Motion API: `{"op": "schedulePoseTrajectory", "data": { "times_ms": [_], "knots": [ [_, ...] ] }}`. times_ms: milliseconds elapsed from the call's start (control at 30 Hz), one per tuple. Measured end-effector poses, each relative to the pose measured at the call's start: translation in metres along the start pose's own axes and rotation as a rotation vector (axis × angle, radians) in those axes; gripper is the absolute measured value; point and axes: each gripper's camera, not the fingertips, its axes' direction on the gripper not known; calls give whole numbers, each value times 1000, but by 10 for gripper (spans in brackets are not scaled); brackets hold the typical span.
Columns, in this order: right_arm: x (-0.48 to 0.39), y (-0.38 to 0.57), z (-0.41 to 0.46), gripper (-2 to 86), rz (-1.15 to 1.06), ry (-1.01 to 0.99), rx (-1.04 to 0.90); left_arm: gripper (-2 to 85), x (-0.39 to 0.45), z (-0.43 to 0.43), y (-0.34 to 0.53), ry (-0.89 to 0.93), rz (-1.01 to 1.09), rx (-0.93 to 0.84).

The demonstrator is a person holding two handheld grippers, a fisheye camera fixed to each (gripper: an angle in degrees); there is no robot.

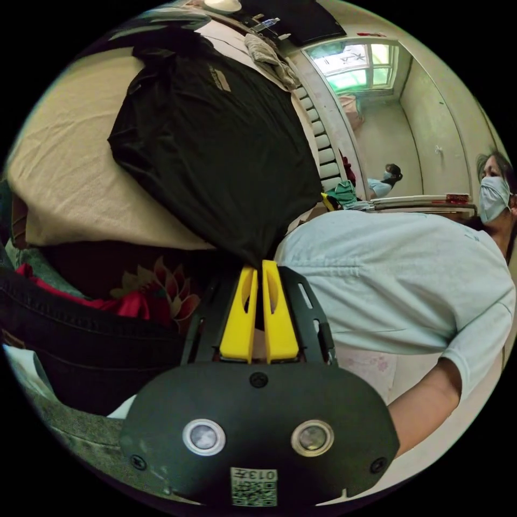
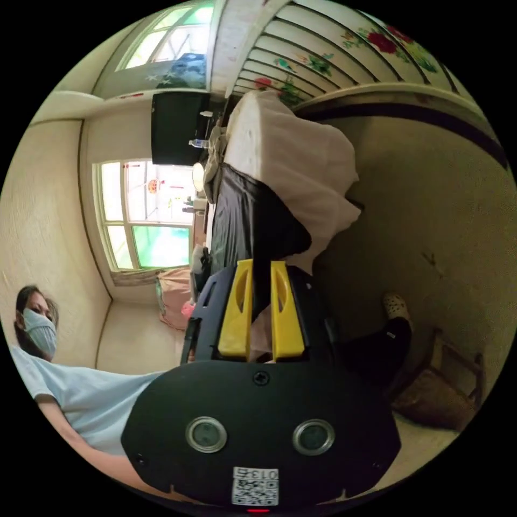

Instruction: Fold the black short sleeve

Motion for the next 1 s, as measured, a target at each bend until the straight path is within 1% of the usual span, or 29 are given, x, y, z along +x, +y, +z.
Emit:
{"op": "schedulePoseTrajectory", "data": {
  "times_ms": [100,233,333,467,533,633,700,733,767,800,833,867,900,933,967,1000],
  "knots": [
    [-39,-9,-2,8,-119,84,-33,4,8,-11,-3,1,19,8],
    [-116,-21,14,6,-371,225,-84,3,21,-32,-11,-6,57,10],
    [-161,-37,37,7,-474,256,-107,3,26,-53,-29,12,67,23],
    [-198,-70,82,10,-499,240,-147,6,22,-74,-80,62,74,-18],
    [-208,-95,125,17,-470,296,-172,11,9,-80,-107,116,33,-10],
    [-207,-121,182,48,-426,396,-191,27,-31,-87,-149,192,-92,84],
    [-200,-133,205,81,-371,403,-178,78,-66,-94,-162,247,-237,268],
    [-196,-139,212,93,-309,391,-179,84,-73,-96,-161,268,-268,317],
    [-197,-140,214,97,-287,386,-181,92,-82,-97,-156,306,-320,393],
    [-203,-138,214,107,-299,388,-166,97,-84,-99,-150,307,-329,433],
    [-214,-132,213,111,-340,426,-140,98,-83,-101,-146,288,-330,440],
    [-220,-127,212,113,-369,450,-130,102,-79,-102,-136,222,-338,433],
    [-235,-114,212,112,-441,500,-116,103,-74,-103,-124,130,-351,416],
    [-251,-96,216,109,-522,525,-108,104,-70,-103,-118,83,-355,409],
    [-260,-85,220,106,-576,513,-115,103,-60,-100,-108,-1,-342,402],
    [-279,-59,234,102,-706,422,-177,103,-49,-93,-101,-56,-300,392]
  ]
}}
